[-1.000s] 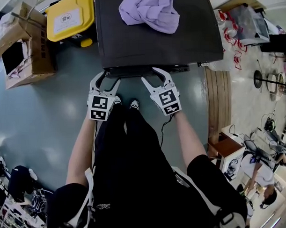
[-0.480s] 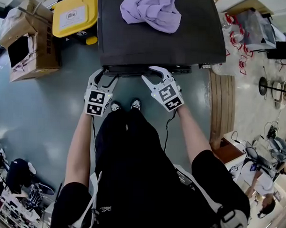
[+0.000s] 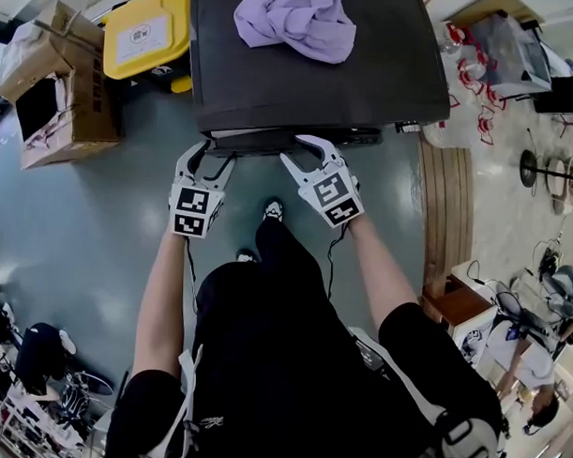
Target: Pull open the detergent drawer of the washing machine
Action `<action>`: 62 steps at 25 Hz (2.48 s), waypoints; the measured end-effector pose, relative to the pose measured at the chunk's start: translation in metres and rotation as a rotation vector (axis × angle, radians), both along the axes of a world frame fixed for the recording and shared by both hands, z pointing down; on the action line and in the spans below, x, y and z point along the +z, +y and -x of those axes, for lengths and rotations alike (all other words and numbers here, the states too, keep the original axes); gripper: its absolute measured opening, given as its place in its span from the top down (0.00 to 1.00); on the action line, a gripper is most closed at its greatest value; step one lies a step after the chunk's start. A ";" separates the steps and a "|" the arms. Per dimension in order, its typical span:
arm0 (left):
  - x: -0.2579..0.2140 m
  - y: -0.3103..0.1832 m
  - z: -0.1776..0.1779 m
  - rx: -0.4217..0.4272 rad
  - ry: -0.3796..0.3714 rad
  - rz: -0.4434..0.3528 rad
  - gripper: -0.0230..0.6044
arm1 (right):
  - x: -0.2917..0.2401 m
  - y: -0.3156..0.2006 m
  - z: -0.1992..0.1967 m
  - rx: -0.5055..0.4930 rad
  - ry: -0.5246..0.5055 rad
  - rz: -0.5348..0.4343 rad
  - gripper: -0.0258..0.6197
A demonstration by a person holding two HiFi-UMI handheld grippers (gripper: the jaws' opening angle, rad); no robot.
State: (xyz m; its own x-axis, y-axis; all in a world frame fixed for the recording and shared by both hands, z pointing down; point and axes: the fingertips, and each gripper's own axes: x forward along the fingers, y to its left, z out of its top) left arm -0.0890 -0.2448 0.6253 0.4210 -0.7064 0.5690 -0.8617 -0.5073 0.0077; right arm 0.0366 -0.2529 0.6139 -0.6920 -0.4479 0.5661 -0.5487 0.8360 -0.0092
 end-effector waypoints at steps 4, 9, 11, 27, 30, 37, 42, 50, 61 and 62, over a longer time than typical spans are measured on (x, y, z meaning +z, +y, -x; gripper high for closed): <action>0.002 0.010 -0.001 0.010 -0.005 -0.003 0.56 | 0.002 0.010 -0.002 0.014 0.005 0.011 0.72; 0.001 0.022 -0.006 0.008 0.001 -0.006 0.56 | 0.003 0.022 -0.005 0.034 -0.004 0.008 0.72; 0.001 0.025 -0.006 0.003 0.003 -0.005 0.56 | 0.003 0.025 -0.006 0.037 -0.001 0.009 0.72; 0.002 0.047 -0.010 0.004 -0.004 0.004 0.56 | 0.004 0.047 -0.011 0.058 0.001 0.016 0.71; 0.002 0.052 -0.010 0.007 -0.005 0.009 0.56 | 0.005 0.052 -0.011 0.063 0.002 0.016 0.71; 0.006 0.067 -0.012 0.026 -0.010 0.008 0.56 | 0.009 0.069 -0.013 0.078 0.005 0.025 0.71; 0.006 0.075 -0.014 0.026 -0.006 0.005 0.56 | 0.009 0.077 -0.014 0.089 0.005 0.026 0.71; 0.006 0.085 -0.015 0.021 -0.005 0.010 0.56 | 0.010 0.087 -0.016 0.105 0.013 0.032 0.70; 0.007 0.097 -0.018 0.019 -0.012 0.015 0.56 | 0.009 0.097 -0.016 0.104 0.001 0.016 0.70; 0.007 0.098 -0.018 0.019 -0.012 0.015 0.56 | 0.009 0.099 -0.017 0.105 0.003 0.018 0.70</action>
State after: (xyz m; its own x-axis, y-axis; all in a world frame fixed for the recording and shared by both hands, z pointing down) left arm -0.0707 -0.1468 0.6321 0.4273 -0.6895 0.5849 -0.8519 -0.5236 0.0052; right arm 0.0534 -0.1544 0.6227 -0.6404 -0.5079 0.5761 -0.6332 0.7736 -0.0219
